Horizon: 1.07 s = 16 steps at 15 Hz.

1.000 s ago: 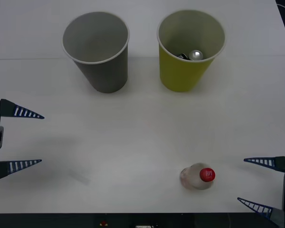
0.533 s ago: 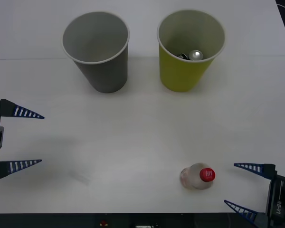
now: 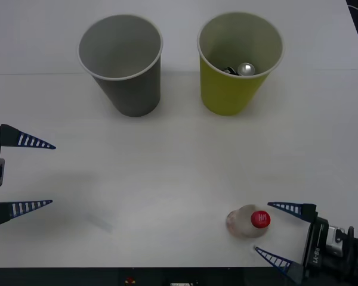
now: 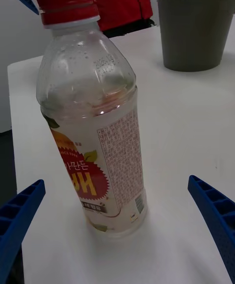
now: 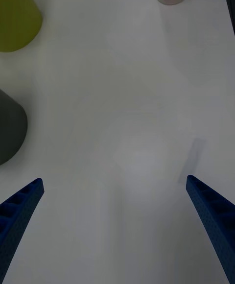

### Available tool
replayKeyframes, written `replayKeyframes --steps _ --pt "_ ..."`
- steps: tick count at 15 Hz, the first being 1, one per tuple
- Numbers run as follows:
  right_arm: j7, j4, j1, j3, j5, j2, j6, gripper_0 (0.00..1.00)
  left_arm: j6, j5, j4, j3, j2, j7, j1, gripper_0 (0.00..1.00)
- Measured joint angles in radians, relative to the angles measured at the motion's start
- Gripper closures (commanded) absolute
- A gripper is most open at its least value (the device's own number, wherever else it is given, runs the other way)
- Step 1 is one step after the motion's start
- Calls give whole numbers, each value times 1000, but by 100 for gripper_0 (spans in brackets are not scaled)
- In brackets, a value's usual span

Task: Put the can into the green bin and the plastic bottle into the gray bin

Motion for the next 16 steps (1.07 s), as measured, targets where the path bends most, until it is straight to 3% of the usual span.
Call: replayKeyframes --steps 5,12,13,14,15,16 --pt "38 0 -28 88 -61 3 60 0 0 0 0 0 0 0 0 0" --pt "60 0 -72 123 -64 45 73 0 0 0 0 0 0 0 0 0" --pt "64 0 -76 125 -64 48 74 19 0 0 0 0 0 0 0 0" --pt "67 0 -79 128 -64 51 74 65 0 0 0 0 0 0 0 0" --pt "69 0 -82 129 -64 54 74 95 0 0 0 0 0 0 0 0" --pt "69 0 -84 130 -65 56 74 100 0 0 0 0 0 0 0 0"
